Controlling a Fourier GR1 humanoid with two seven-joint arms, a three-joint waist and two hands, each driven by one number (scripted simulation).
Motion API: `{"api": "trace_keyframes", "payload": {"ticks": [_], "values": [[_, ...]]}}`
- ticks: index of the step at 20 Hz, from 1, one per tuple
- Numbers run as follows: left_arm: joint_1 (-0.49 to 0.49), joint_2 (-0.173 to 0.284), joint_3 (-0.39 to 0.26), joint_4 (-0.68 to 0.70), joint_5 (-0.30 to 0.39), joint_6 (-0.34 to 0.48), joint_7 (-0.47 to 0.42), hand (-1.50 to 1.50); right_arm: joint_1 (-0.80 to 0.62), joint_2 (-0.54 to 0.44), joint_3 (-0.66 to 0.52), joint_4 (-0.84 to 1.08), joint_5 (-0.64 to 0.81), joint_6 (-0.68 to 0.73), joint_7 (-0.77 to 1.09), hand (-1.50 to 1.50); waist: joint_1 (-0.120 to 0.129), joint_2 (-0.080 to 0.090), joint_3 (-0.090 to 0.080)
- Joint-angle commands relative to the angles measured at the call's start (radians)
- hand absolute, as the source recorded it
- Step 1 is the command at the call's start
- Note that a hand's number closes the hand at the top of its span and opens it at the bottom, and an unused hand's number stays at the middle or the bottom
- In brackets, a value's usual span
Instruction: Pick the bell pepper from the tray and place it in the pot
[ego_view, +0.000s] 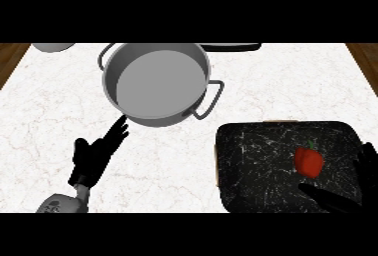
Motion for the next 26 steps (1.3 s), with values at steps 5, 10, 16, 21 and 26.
{"api": "trace_keyframes", "payload": {"ticks": [5, 10, 16, 21, 26], "values": [[-0.058, -0.010, 0.075, 0.069, -0.012, -0.066, 0.010, 0.00, 0.044, 0.065, -0.126, 0.063, -0.126, 0.166, -0.208, -1.50, -0.007, 0.002, -0.002], [-0.001, 0.004, 0.069, -0.009, -0.024, -0.070, 0.031, 0.00, -0.042, 0.192, -0.134, 0.230, -0.183, 0.216, -0.418, -1.50, 0.001, 0.002, -0.001], [-0.001, -0.006, 0.105, -0.010, -0.021, -0.096, 0.044, 0.00, -0.070, 0.268, -0.160, 0.338, -0.257, 0.312, -0.518, -1.50, 0.002, 0.003, -0.001], [0.009, -0.050, 0.087, 0.007, -0.077, -0.080, 0.012, 0.00, -0.141, 0.295, -0.185, 0.387, -0.292, 0.305, -0.465, -1.50, 0.002, 0.003, -0.002], [-0.016, -0.089, 0.075, 0.043, -0.094, -0.062, 0.021, 0.00, -0.236, 0.309, -0.215, 0.585, -0.304, 0.391, -0.602, -1.50, 0.008, 0.006, -0.001]]}}
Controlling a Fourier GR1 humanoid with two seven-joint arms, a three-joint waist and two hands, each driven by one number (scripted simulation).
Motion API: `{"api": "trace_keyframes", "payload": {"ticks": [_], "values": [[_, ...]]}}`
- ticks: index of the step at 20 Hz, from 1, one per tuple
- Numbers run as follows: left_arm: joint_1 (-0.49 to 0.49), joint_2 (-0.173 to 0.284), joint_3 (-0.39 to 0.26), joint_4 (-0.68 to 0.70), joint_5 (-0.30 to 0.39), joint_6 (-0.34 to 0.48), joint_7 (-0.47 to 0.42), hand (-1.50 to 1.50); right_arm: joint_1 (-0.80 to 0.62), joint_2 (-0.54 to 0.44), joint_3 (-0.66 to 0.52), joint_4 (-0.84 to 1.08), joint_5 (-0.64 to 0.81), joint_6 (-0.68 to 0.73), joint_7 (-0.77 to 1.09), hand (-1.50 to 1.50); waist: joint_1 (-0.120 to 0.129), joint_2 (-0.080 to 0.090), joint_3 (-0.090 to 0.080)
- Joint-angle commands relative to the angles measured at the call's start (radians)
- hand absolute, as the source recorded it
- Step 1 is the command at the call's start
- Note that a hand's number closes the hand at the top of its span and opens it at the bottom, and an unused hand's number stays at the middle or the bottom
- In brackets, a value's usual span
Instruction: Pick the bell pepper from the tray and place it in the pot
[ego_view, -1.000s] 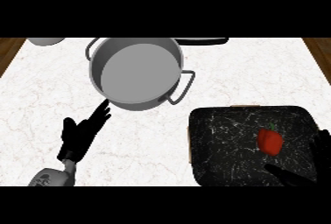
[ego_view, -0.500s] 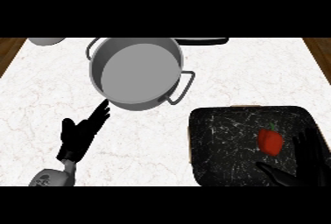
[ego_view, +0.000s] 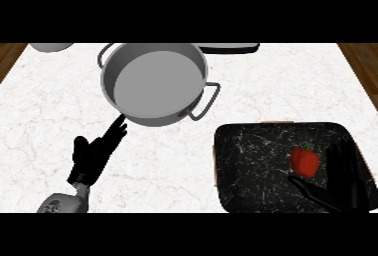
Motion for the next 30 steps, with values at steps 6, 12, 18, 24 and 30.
{"api": "trace_keyframes", "payload": {"ticks": [6, 12, 18, 24, 30], "values": [[-0.014, -0.010, 0.005, 0.001, 0.001, -0.022, 0.014, 0.00, -0.121, 0.032, 0.014, 0.209, 0.081, -0.021, -0.092, 1.50, 0.015, 0.020, 0.023], [-0.027, 0.008, 0.031, 0.029, -0.002, -0.032, -0.012, 0.00, -0.109, 0.062, -0.012, 0.216, 0.031, 0.055, -0.185, 1.50, 0.011, 0.021, 0.023], [-0.046, -0.012, -0.015, 0.000, -0.010, -0.047, 0.030, 0.00, -0.241, -0.088, 0.182, 0.244, 0.255, 0.123, -0.031, 1.50, 0.079, 0.034, 0.023], [-0.054, -0.048, 0.000, 0.041, -0.042, 0.005, 0.023, 0.00, -0.412, -0.005, 0.237, 0.342, 0.418, -0.020, -0.078, 1.50, 0.018, 0.020, 0.022], [0.022, -0.051, 0.005, -0.020, -0.062, -0.003, 0.004, 0.00, -0.475, 0.008, 0.244, 0.359, 0.532, -0.114, -0.058, 1.50, 0.011, 0.016, 0.022]]}}
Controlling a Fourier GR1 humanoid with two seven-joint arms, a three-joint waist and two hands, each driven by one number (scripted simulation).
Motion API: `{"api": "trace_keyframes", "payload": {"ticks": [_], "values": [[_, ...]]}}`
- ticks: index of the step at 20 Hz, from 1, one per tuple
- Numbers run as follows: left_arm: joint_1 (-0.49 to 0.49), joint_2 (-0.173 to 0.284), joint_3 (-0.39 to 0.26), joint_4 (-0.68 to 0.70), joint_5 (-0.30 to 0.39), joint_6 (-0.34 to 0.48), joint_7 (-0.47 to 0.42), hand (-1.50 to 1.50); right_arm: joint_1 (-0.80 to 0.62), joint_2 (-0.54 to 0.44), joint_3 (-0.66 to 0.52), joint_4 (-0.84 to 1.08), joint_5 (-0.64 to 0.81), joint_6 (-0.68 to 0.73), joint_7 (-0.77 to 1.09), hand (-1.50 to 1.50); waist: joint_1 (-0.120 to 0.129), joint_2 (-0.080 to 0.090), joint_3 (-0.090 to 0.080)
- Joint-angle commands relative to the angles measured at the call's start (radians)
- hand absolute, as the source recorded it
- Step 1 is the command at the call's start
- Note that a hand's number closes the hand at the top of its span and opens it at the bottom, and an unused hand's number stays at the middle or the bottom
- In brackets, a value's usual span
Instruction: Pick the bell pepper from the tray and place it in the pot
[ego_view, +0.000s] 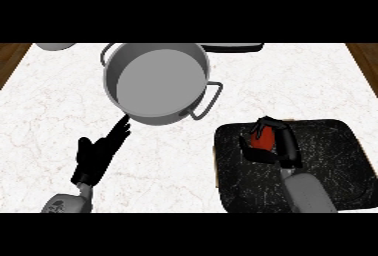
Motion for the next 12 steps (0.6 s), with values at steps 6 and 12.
{"api": "trace_keyframes", "payload": {"ticks": [6, 12], "values": [[0.032, 0.004, 0.021, -0.028, -0.012, -0.022, 0.010, 0.00, 0.034, -0.026, 0.124, -0.269, 0.236, -0.132, 0.232, 1.50, -0.013, 0.001, 0.006], [-0.012, -0.024, 0.037, 0.031, -0.024, -0.006, 0.020, 0.00, -0.094, -0.007, 0.208, -0.379, 0.453, -0.168, 0.510, 1.50, -0.015, 0.002, 0.005]]}}
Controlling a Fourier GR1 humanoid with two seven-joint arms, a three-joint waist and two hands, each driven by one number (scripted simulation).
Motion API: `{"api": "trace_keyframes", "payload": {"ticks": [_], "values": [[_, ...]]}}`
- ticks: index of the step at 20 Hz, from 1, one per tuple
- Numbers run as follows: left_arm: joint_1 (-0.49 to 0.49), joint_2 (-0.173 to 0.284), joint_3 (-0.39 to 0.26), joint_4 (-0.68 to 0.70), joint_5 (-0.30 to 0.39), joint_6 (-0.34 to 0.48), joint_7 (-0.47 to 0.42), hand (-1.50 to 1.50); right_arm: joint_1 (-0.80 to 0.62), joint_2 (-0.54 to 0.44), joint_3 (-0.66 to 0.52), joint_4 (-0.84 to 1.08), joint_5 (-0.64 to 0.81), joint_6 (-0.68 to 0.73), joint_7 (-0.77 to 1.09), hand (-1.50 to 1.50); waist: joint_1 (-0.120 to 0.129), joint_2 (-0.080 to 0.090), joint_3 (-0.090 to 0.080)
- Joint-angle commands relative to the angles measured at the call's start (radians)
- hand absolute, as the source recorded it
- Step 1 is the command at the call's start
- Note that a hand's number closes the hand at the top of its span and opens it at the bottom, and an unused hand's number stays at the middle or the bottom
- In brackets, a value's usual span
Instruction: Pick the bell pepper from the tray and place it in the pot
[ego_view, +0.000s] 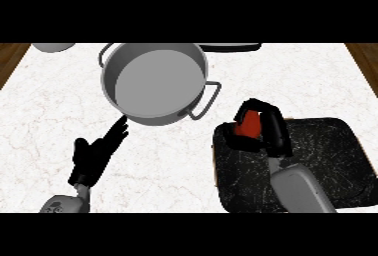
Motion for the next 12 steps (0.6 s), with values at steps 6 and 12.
{"api": "trace_keyframes", "payload": {"ticks": [6, 12], "values": [[-0.015, -0.005, 0.012, 0.003, -0.010, -0.013, 0.018, 0.00, -0.293, 0.016, 0.026, -0.091, 0.236, 0.110, 0.455, 1.50, 0.005, 0.002, -0.002], [-0.042, -0.016, 0.024, 0.011, -0.018, -0.008, 0.029, 0.00, -0.567, 0.097, -0.009, 0.130, 0.281, 0.202, 0.534, 1.50, 0.017, 0.007, -0.001]]}}
